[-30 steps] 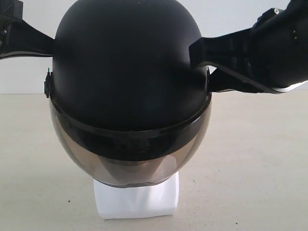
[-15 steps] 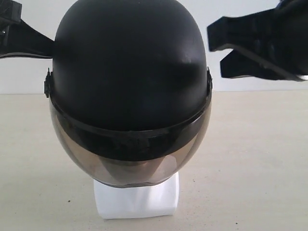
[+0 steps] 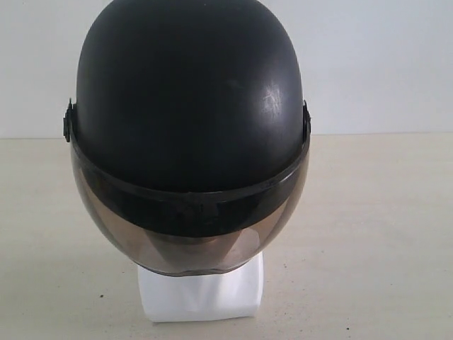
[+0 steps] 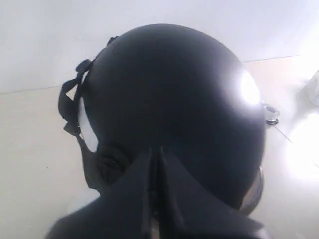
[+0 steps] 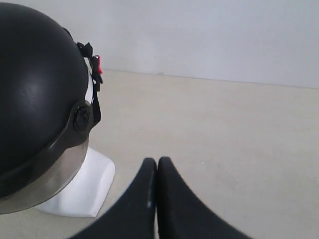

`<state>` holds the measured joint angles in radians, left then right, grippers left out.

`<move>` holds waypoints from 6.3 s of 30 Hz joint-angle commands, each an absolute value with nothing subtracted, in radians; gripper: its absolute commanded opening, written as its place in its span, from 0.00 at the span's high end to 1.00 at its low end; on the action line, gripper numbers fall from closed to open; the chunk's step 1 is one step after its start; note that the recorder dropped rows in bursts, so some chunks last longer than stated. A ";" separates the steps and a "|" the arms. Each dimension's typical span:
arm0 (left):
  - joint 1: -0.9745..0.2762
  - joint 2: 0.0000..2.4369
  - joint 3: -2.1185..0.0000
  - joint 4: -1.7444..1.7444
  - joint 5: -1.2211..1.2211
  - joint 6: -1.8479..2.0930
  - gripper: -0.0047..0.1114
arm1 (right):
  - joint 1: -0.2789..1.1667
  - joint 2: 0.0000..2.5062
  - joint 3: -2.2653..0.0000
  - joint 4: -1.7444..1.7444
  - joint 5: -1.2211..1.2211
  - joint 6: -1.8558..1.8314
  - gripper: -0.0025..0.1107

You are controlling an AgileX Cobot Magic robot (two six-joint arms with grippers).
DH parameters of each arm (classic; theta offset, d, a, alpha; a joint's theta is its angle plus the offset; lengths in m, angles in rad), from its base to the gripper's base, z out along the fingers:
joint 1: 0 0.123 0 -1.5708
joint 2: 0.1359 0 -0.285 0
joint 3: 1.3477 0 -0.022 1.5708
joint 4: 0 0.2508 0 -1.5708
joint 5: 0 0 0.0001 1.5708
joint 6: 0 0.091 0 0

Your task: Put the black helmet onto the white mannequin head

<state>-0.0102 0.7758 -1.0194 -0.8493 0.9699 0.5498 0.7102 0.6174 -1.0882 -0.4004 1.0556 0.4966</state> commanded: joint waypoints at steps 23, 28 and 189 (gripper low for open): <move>-0.009 0.618 -0.891 -0.848 0.992 0.543 0.92 | 0.708 0.405 -1.094 -0.402 1.083 0.490 0.98; -0.009 0.618 -0.891 -0.848 0.992 0.543 0.92 | 0.708 0.405 -1.094 -0.402 1.083 0.490 0.98; -0.009 0.000 0.000 0.048 0.307 -0.200 0.92 | -0.238 0.000 -0.079 0.021 0.189 0.430 0.98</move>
